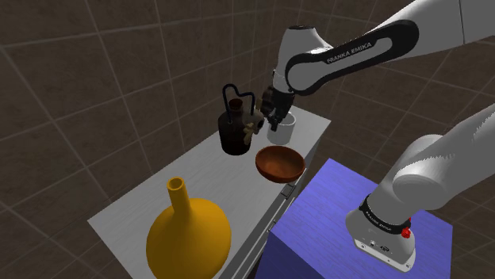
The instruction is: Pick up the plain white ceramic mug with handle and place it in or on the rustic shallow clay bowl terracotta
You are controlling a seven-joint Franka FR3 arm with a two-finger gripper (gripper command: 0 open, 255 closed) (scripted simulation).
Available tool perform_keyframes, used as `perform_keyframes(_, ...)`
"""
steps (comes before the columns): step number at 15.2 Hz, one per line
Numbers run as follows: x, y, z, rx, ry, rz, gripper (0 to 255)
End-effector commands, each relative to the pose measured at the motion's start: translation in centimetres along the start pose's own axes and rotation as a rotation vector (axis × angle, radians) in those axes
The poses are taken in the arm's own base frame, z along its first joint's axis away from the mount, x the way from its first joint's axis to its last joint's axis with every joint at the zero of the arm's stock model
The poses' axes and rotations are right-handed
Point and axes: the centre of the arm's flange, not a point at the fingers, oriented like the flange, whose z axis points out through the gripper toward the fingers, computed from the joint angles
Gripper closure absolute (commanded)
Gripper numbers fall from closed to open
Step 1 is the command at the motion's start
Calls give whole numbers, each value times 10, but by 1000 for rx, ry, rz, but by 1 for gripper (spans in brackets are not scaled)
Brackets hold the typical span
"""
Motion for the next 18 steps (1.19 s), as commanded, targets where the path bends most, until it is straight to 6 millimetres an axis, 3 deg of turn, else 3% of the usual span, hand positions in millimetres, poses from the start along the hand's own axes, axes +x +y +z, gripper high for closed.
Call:
perform_keyframes(1,1,-1,-11,0,0,0,255)
perform_keyframes(18,5,-1,-101,0,0,0,255)
